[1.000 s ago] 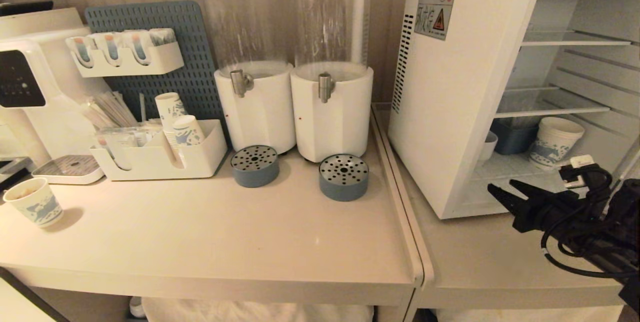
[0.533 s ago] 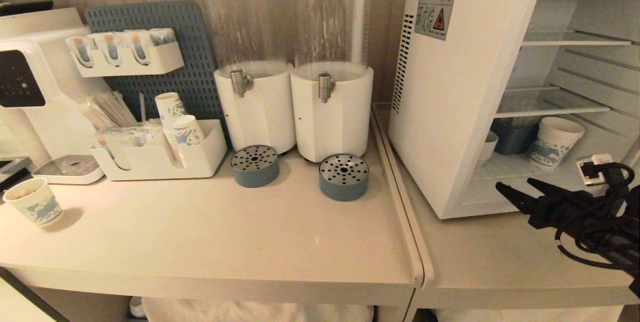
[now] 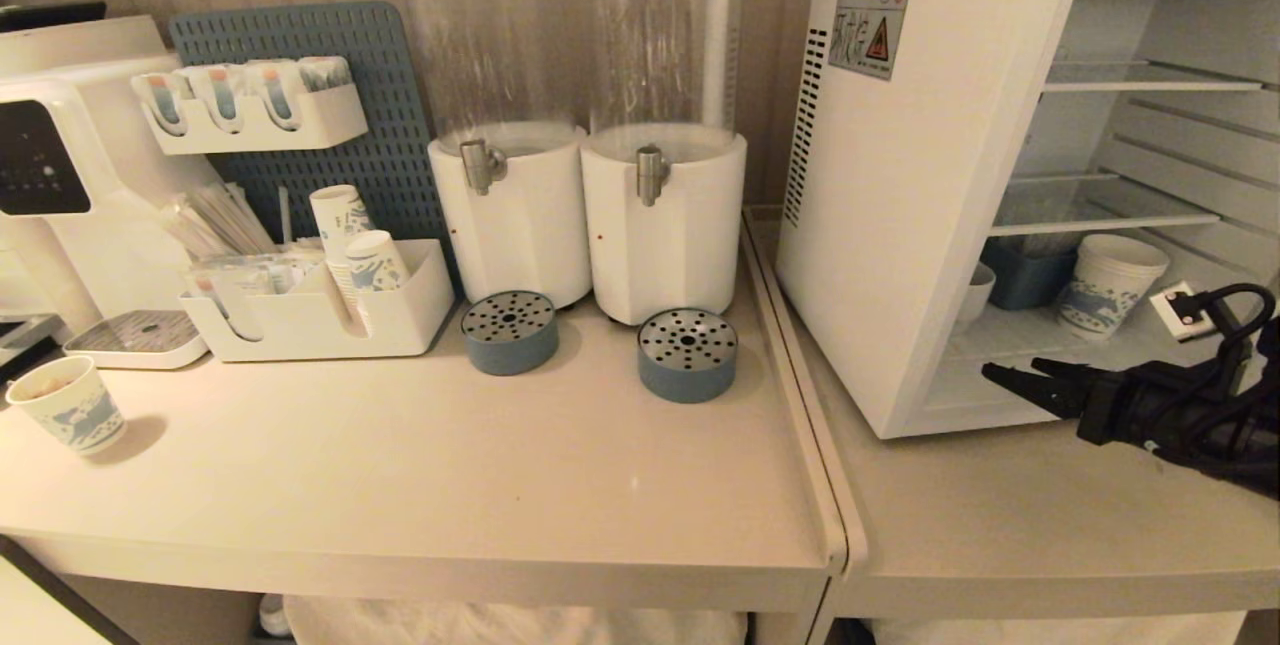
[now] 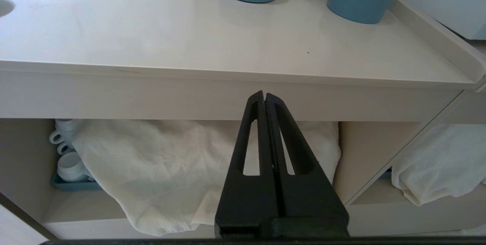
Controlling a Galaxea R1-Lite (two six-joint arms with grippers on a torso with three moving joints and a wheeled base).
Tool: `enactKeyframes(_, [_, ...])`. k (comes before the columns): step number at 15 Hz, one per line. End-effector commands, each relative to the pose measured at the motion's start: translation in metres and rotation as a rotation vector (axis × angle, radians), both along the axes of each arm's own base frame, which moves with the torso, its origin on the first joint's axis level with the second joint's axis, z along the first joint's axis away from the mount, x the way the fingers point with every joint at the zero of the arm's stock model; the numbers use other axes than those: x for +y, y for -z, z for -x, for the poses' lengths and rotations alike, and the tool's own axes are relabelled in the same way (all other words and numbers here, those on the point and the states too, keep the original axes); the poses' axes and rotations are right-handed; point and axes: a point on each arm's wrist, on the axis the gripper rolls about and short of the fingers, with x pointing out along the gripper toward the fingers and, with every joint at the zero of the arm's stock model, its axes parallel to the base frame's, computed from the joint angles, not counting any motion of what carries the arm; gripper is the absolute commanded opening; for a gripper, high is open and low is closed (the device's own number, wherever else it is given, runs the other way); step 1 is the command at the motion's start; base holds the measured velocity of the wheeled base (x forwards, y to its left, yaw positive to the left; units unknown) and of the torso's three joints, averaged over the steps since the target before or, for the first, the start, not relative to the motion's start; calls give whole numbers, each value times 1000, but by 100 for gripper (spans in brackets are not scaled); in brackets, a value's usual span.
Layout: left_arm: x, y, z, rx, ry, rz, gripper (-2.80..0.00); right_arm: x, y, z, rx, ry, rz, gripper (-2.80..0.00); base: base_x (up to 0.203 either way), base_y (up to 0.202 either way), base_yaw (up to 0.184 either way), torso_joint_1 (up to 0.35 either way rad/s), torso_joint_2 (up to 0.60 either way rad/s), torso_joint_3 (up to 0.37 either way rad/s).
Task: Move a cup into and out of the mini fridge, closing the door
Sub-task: Take the ceramic cup out of the freezer
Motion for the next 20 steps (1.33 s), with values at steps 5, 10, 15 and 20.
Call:
enactKeyframes(5, [0, 0, 0, 0, 1, 1, -280, -3, 3, -28, -33, -10, 29, 0, 0, 0, 0, 0, 0, 0])
enactKeyframes(10, [0, 0, 0, 2, 2, 7, -280, -7, 14, -46, -19, -12, 30, 0, 0, 0, 0, 0, 0, 0])
enactKeyframes(15, [0, 0, 0, 2, 1, 9, -280, -9, 14, -59, -43, -26, 40, 0, 0, 0, 0, 0, 0, 0])
enactKeyframes(20, [0, 0, 0, 2, 1, 10, -280, -11, 15, -75, -66, -32, 57, 0, 0, 0, 0, 0, 0, 0])
